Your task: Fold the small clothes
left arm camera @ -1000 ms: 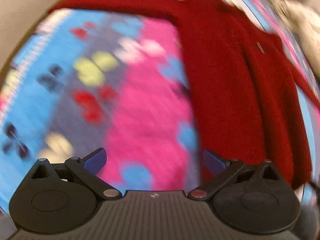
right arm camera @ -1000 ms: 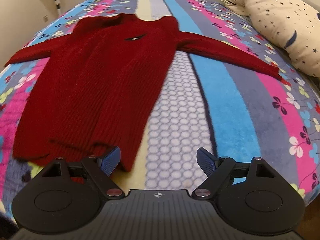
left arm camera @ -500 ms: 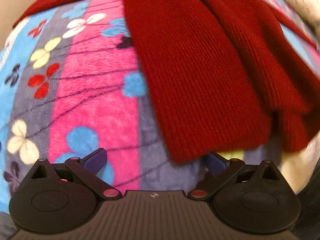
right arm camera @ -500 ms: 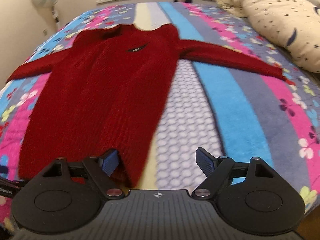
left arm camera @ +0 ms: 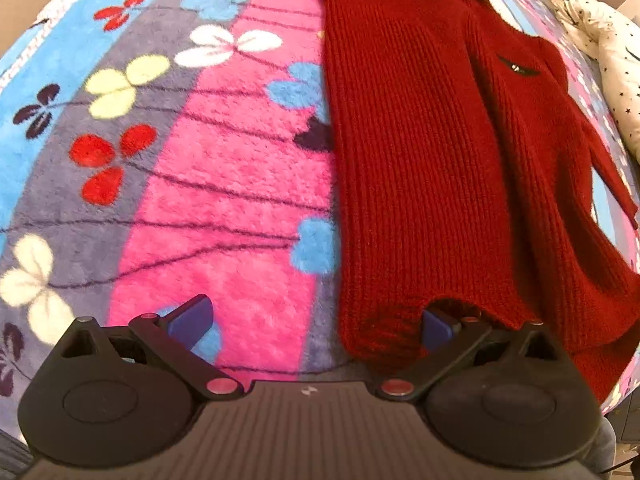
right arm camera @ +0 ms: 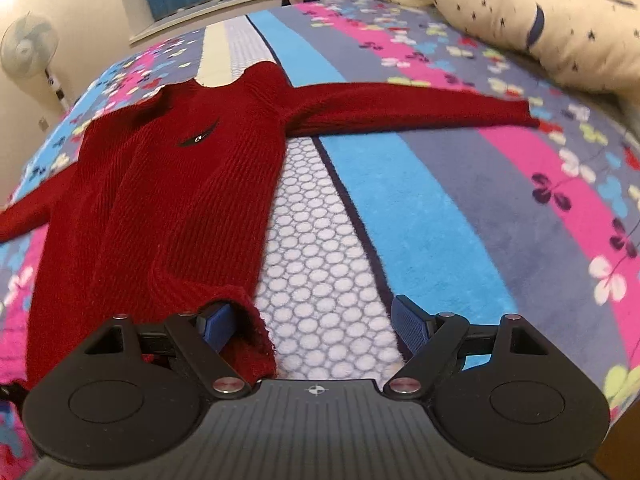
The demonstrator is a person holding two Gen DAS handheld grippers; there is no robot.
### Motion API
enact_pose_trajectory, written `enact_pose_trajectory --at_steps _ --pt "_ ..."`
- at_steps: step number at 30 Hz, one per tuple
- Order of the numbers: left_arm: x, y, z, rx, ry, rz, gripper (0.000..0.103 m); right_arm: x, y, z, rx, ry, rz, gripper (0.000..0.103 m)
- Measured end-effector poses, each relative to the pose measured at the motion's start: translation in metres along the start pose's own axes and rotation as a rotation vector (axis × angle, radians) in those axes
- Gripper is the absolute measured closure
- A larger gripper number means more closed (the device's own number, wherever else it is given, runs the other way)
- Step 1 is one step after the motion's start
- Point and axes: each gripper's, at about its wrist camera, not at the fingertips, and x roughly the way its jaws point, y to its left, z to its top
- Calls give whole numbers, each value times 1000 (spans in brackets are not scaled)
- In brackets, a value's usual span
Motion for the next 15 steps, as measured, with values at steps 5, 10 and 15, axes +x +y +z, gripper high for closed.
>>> enact_pose_trajectory --at_steps 5,10,15 --pt "4 -14 -10 16 -39 53 8 -1 -13 12 70 -51 -11 21" --pt "-26 -23 -15 40 -106 2 97 -12 -20 24 91 -91 1 103" --pt "-91 0 -8 62 -246 20 99 -82 -29 47 -41 -293 15 103"
